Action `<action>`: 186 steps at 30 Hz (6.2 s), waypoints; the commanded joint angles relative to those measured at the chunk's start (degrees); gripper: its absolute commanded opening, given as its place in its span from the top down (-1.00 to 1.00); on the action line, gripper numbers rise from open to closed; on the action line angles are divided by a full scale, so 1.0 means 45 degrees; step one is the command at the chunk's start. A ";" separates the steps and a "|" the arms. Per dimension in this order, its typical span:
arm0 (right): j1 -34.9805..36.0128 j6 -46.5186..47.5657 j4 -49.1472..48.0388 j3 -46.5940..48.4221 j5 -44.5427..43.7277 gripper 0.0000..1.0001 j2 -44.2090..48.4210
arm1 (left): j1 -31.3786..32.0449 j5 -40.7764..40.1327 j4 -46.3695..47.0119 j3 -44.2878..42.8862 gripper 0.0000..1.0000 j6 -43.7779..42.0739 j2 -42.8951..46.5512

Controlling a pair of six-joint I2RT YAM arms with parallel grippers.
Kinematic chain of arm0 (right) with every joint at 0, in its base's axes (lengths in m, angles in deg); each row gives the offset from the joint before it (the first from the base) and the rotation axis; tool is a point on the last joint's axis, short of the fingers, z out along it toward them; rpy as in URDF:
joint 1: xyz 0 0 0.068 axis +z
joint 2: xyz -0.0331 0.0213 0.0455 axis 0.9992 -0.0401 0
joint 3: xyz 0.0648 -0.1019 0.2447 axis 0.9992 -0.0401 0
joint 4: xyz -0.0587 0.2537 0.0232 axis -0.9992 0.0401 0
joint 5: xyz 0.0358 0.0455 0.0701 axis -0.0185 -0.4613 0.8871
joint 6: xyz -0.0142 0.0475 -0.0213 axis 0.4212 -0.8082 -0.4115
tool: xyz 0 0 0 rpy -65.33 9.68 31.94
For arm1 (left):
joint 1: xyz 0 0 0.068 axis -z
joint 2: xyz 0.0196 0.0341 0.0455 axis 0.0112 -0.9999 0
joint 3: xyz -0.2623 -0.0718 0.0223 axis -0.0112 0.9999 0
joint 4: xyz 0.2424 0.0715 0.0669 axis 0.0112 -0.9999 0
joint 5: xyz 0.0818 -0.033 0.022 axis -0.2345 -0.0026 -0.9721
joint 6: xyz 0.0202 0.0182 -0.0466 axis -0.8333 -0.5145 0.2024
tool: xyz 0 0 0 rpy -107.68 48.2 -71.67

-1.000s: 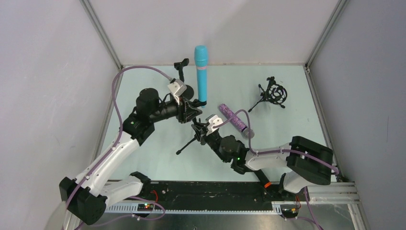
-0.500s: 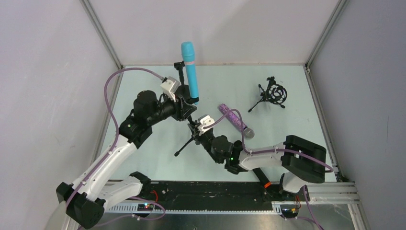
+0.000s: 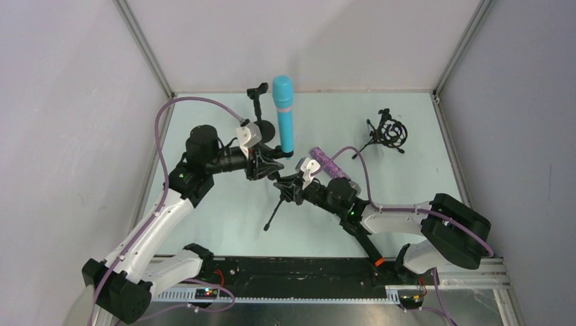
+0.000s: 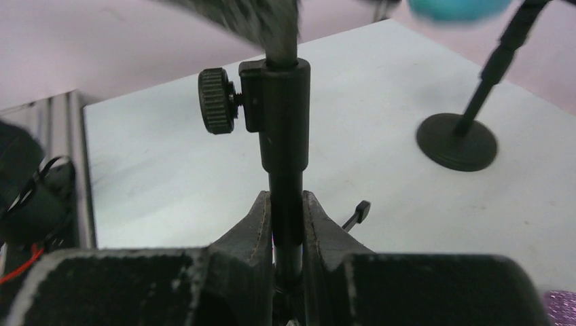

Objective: Attach the microphones to the stand

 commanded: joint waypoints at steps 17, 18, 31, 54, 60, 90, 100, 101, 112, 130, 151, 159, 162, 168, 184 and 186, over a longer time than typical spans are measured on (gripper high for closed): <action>0.0540 -0.0687 0.1654 -0.0739 -0.2618 1.00 -0.0269 | -0.0422 -0.0929 0.3976 -0.0860 1.00 -0.0977 0.0745; 0.0717 -0.0632 0.1624 -0.0746 -0.3243 1.00 -0.0346 | -0.0434 -0.1508 0.3974 -0.0832 1.00 -0.0912 0.0816; 0.1130 -0.0401 0.1081 -0.0384 -0.4711 0.93 -0.0745 | -0.0726 -0.2541 0.4034 -0.0658 1.00 -0.0551 0.0827; -0.0497 -0.1859 0.3921 0.0286 -0.0854 -0.99 0.2670 | -0.0749 -0.2549 0.3979 -0.0325 1.00 -0.1834 0.0155; -0.0757 -0.2086 0.4354 0.0188 -0.0506 -0.99 0.2974 | -0.1065 -0.3830 0.3852 -0.0325 1.00 -0.1689 0.0047; -0.1102 -0.2228 0.5909 -0.0893 -0.0390 -0.99 0.4230 | -0.6507 -0.7719 0.2996 -0.0866 1.00 -0.1493 -0.1443; -0.1201 -0.2230 0.6064 -0.1342 -0.0521 -0.99 0.4725 | -0.7125 -0.8276 0.2340 -0.1356 1.00 -0.2585 -0.2558; -0.1208 -0.2245 0.6066 -0.1378 -0.0531 -0.99 0.4771 | -0.7126 -0.8267 0.2330 -0.1392 1.00 -0.2590 -0.2728; -0.1302 -0.2368 0.5807 -0.1617 -0.0585 -0.99 0.4664 | -0.7126 -0.7969 0.2093 -0.1192 1.00 -0.2663 -0.2993; -0.1353 -0.2395 0.5388 -0.1705 -0.0581 -0.99 0.4072 | -0.7120 -0.7883 0.2962 -0.0605 0.22 -0.2676 -0.2451; -0.1419 -0.2440 0.5370 -0.1745 -0.0570 -0.99 0.3918 | -0.6980 -0.8950 0.3459 -0.0138 -0.99 -0.2629 -0.1469; -0.1411 -0.2423 0.5395 -0.1740 -0.0529 -0.99 0.4032 | -0.6885 -1.0142 0.3641 0.0020 -0.99 -0.2364 -0.0431; -0.1426 -0.2450 0.5436 -0.1745 -0.0531 -0.99 0.4082 | -0.6724 -1.0703 0.3762 0.0175 -0.99 -0.2369 0.0231; -0.1483 -0.2484 0.5328 -0.1745 -0.0414 -0.99 0.4045 | -0.6119 -1.1305 0.4229 0.0706 -0.99 -0.2881 0.1412; -0.3665 -0.4654 0.7288 -0.1218 0.0684 -0.99 0.5597 | -0.2489 -0.8876 0.5853 0.2160 -0.99 -0.4951 0.3144; -0.3969 -0.4868 0.7663 -0.1042 0.0867 -0.99 0.5725 | -0.2064 -0.8386 0.5872 0.2104 -0.99 -0.4858 0.2847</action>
